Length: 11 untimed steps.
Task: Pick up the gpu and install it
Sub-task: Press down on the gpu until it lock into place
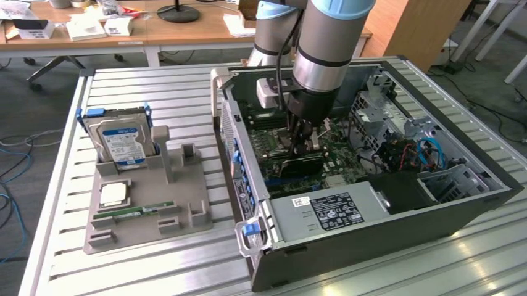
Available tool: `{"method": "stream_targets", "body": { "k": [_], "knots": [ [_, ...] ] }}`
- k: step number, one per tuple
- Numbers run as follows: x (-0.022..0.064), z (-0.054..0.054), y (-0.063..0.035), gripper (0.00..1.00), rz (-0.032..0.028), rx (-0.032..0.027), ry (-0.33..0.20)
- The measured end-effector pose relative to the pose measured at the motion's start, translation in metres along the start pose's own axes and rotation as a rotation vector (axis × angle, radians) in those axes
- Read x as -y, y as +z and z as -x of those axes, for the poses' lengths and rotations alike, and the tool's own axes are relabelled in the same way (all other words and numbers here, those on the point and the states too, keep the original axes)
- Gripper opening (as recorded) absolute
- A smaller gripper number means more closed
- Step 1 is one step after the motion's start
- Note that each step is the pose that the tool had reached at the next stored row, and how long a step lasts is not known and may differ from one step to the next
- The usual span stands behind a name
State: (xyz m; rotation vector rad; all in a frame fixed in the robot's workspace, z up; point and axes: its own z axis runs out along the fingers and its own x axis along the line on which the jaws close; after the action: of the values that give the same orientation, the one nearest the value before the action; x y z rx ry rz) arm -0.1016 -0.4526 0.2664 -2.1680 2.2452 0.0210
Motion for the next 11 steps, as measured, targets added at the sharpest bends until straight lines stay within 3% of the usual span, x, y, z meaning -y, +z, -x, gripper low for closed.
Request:
{"method": "stream_targets", "body": {
  "k": [11],
  "knots": [
    [0.0, -0.0001, 0.0023, 0.11, 0.0001, -0.0004, 0.0]
  ]
}}
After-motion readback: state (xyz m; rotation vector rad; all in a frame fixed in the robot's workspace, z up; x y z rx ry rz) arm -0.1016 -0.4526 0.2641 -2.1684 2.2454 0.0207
